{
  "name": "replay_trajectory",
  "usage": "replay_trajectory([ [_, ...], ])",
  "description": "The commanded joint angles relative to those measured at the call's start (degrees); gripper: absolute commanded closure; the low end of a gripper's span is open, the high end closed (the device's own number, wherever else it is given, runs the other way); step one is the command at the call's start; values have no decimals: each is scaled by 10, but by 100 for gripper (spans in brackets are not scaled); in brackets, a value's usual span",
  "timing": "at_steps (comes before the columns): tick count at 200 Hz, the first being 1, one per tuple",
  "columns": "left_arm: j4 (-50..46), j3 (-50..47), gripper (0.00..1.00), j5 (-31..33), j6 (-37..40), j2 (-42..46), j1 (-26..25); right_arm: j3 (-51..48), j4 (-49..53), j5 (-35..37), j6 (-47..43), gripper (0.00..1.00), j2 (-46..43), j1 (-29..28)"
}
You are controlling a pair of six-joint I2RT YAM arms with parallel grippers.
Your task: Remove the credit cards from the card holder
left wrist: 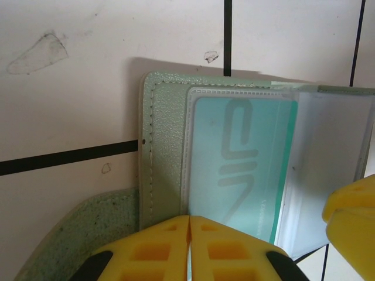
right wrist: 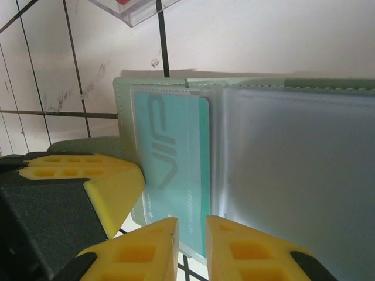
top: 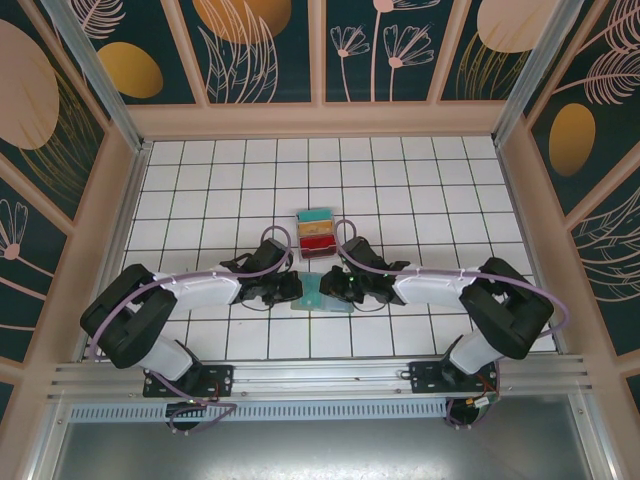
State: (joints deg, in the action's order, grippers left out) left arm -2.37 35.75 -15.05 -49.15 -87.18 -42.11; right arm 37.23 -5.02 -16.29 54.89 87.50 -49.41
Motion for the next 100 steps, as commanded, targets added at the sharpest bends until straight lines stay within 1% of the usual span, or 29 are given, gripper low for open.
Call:
replay_trajectory([
  [1,9,-7,90,-11,-8,-13,-4,0,-14,-9,17,81,11,-3],
  [63,15,-4,91,-12,-17,-19,-13,-6,1,-4,25,81,22,-1],
  [100,11,-4,91,-7,-18,-19,-14,-2,23,11,17,80,6,0],
])
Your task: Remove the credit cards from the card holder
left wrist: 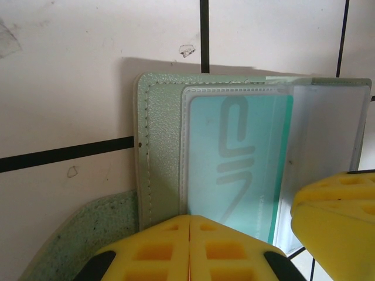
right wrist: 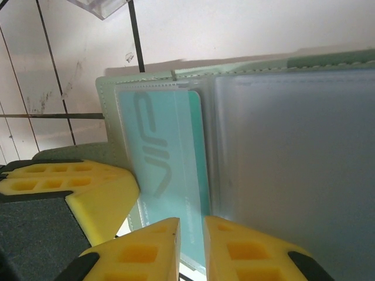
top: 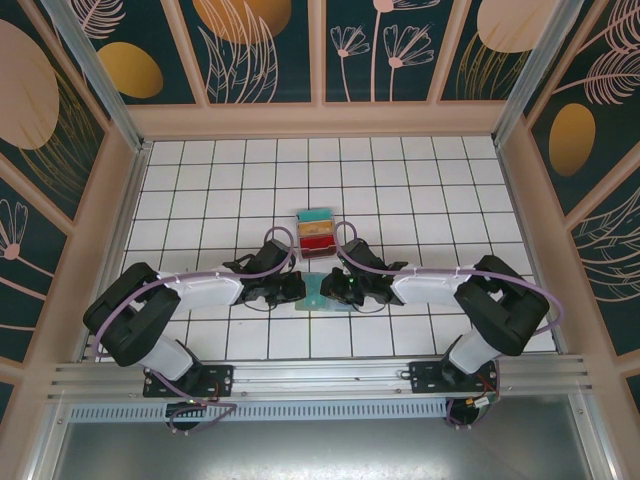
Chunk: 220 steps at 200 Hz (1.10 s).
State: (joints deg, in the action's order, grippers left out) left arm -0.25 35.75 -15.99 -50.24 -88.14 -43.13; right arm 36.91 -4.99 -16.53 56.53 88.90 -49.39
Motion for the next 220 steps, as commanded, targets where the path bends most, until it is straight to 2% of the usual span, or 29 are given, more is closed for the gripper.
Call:
replay_trajectory([
  [1,-11,-4,91,2,-7,-9,-4,2,24,14,0,80,-8,0],
  [52,-20,4,91,3,-4,-7,-4,9,74,42,-17,80,-8,3],
  [173,-10,25,92,-9,-5,-34,-21,-15,30,13,-10,80,3,5],
  [208,-14,25,92,-6,-4,-34,-21,-16,21,9,-12,84,-3,6],
  [220,-14,25,92,-6,-4,-34,-20,-17,18,7,-12,89,-2,6],
])
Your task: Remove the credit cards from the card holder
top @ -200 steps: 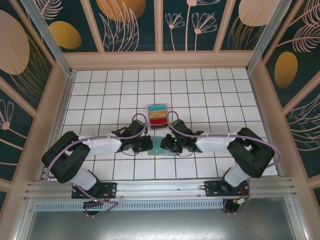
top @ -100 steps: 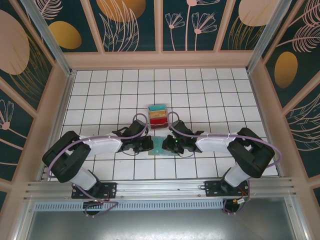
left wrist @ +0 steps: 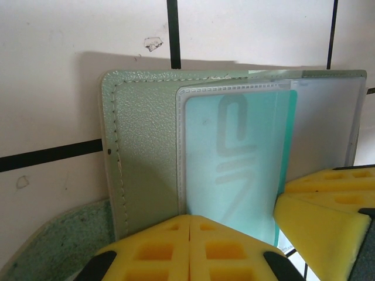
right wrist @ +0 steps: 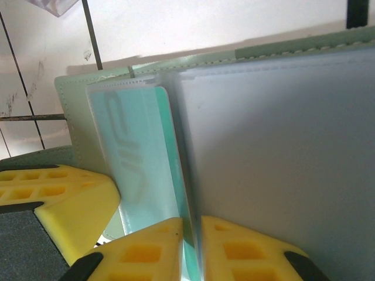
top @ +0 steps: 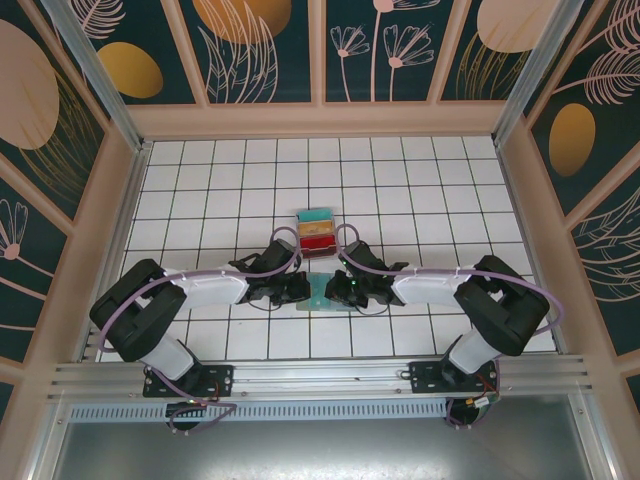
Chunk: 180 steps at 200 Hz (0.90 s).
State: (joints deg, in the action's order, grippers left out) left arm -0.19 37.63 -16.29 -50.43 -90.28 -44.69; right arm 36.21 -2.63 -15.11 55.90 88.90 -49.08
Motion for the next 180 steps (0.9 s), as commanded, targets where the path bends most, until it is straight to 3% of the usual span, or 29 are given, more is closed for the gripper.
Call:
replay_trajectory([
  [1,-15,7,92,-2,-3,-13,-5,-10,-6,-8,-6,90,-1,3],
  [36,-16,6,92,-1,-3,-12,-7,-12,-13,-12,-5,100,-5,3],
  [180,-33,6,92,12,3,-8,-6,-56,21,-4,-22,100,-78,45],
])
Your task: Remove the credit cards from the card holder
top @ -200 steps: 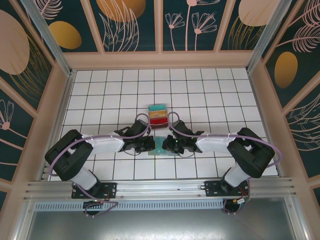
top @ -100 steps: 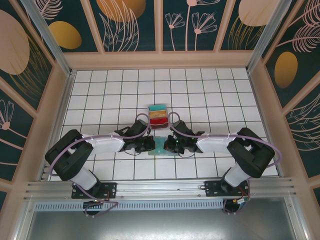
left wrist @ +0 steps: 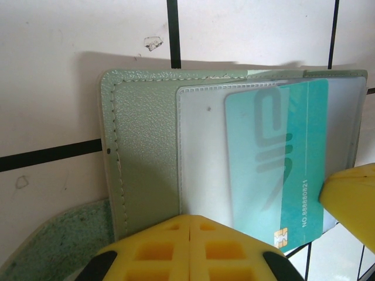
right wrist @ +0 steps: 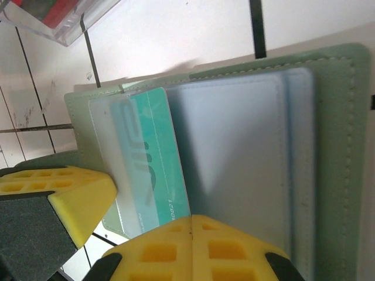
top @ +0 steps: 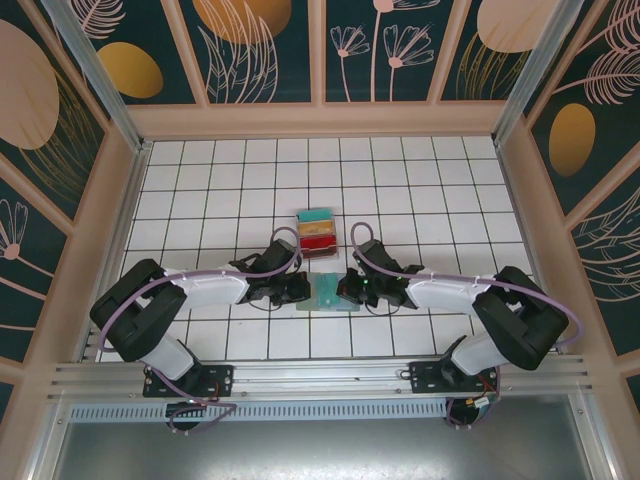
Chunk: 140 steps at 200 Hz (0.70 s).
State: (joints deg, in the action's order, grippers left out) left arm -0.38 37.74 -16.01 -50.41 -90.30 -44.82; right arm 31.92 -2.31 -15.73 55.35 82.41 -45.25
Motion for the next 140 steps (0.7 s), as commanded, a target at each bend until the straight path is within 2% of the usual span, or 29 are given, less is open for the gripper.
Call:
replay_trajectory([
  [1,-31,5,92,9,3,-8,-5,-13,17,2,-16,100,-13,7],
  [9,-30,5,92,9,3,-8,-5,-13,13,1,-16,100,-13,7],
  [18,-30,6,93,8,4,-9,-5,-13,7,-2,-19,91,-11,7],
  [27,-30,6,94,7,4,-8,-5,-11,-1,-6,-22,86,-8,7],
  [65,-28,5,97,5,3,-11,-5,3,-11,-7,-37,79,9,7],
  [119,-24,5,97,2,2,-11,-5,2,-24,-15,-47,79,25,11],
  [140,-24,5,97,3,2,-11,-5,2,-23,-15,-50,88,25,11],
])
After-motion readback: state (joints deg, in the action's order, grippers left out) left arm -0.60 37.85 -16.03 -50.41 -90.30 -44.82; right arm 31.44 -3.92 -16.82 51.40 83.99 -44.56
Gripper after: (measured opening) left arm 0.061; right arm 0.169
